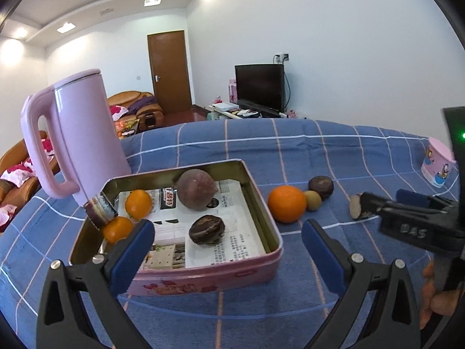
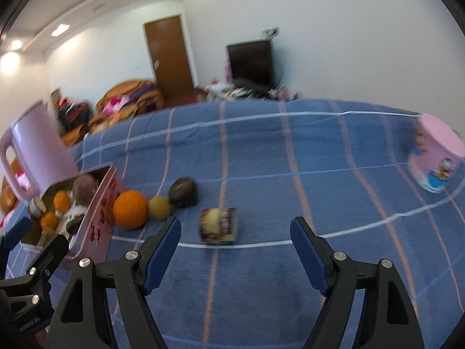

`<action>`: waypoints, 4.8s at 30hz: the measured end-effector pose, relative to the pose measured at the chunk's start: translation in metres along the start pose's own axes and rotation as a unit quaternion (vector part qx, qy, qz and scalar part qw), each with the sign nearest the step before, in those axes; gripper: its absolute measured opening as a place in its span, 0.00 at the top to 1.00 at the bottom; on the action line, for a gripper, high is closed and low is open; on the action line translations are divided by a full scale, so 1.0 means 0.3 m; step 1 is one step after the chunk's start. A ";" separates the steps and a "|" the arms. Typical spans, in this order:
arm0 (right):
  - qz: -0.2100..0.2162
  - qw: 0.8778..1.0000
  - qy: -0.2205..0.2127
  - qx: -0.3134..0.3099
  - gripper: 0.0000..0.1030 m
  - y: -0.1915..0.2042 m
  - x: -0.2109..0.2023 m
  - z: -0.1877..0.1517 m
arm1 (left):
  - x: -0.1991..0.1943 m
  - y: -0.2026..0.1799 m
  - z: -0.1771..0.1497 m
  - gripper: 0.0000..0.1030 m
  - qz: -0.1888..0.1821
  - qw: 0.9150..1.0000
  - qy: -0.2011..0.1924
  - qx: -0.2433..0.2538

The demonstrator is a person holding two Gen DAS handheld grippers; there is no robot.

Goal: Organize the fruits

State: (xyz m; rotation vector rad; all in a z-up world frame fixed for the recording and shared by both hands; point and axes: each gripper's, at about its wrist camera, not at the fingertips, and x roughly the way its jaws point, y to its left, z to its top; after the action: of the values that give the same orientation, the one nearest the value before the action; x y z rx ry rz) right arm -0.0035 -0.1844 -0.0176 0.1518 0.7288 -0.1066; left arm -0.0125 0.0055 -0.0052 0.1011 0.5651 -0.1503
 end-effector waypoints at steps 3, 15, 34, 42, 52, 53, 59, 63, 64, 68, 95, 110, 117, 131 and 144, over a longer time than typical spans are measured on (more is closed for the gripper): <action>-0.010 1.000 0.022 -0.010 0.23 0.020 0.057 0.021 | 0.004 0.010 -0.003 0.00 -0.003 1.000 0.005 -0.003; 0.018 0.997 0.078 -0.001 0.56 0.015 0.147 0.023 | 0.014 -0.033 -0.005 0.00 -0.022 0.999 0.011 0.026; -0.037 0.996 -0.051 0.057 0.68 -0.157 -0.036 0.104 | 0.279 -0.298 0.193 0.20 -0.127 0.982 0.114 0.080; -0.052 0.994 -0.061 0.079 0.68 -0.220 -0.052 0.126 | 0.441 -0.404 0.176 0.41 -0.119 0.971 0.175 0.108; -0.052 0.994 -0.053 0.075 0.68 -0.209 -0.036 0.115 | 0.487 -0.433 0.192 0.56 -0.138 0.966 0.195 0.099; -0.051 0.995 -0.051 0.075 0.68 -0.208 -0.033 0.115 | 0.488 -0.429 0.196 0.58 -0.139 0.966 0.196 0.094; -0.049 0.995 -0.044 0.080 0.68 -0.217 -0.021 0.113 | 0.457 -0.442 0.185 0.63 -0.141 0.966 0.189 0.105; -0.051 0.994 -0.048 0.079 0.68 -0.216 -0.026 0.116 | 0.420 -0.428 0.194 0.63 -0.181 0.965 0.174 0.081; -0.052 0.994 -0.051 0.081 0.68 -0.218 -0.030 0.117 | 0.399 -0.423 0.195 0.63 -0.191 0.965 0.166 0.072; -0.052 0.993 -0.058 0.088 0.68 -0.225 -0.040 0.114 | 0.301 -0.404 0.191 0.63 -0.202 0.971 0.118 0.047; -0.039 0.993 -0.112 0.020 0.68 -0.077 -0.087 0.033 | 0.023 -0.178 0.034 0.63 -0.078 0.996 -0.005 0.052; -0.066 0.987 -0.146 -0.019 0.68 0.037 -0.204 -0.053 | -0.024 -0.041 0.020 0.63 -0.063 0.996 -0.029 0.055; -0.055 0.987 -0.148 -0.026 0.68 0.111 -0.222 -0.082 | -0.017 0.043 0.024 0.63 -0.051 0.997 -0.033 0.048; -0.009 0.989 -0.136 -0.057 0.68 0.328 -0.191 -0.105 | 0.009 0.178 0.035 0.63 -0.025 0.999 -0.032 0.030; 0.028 0.988 -0.133 -0.075 0.68 0.484 -0.133 -0.077 | 0.044 0.245 0.050 0.63 0.002 1.000 -0.021 0.008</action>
State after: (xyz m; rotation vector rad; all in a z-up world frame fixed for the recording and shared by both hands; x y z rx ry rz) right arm -0.0264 -0.0360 0.0067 0.0138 0.4635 -0.0183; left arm 0.0190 0.0741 0.0043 0.1148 0.5221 -0.1530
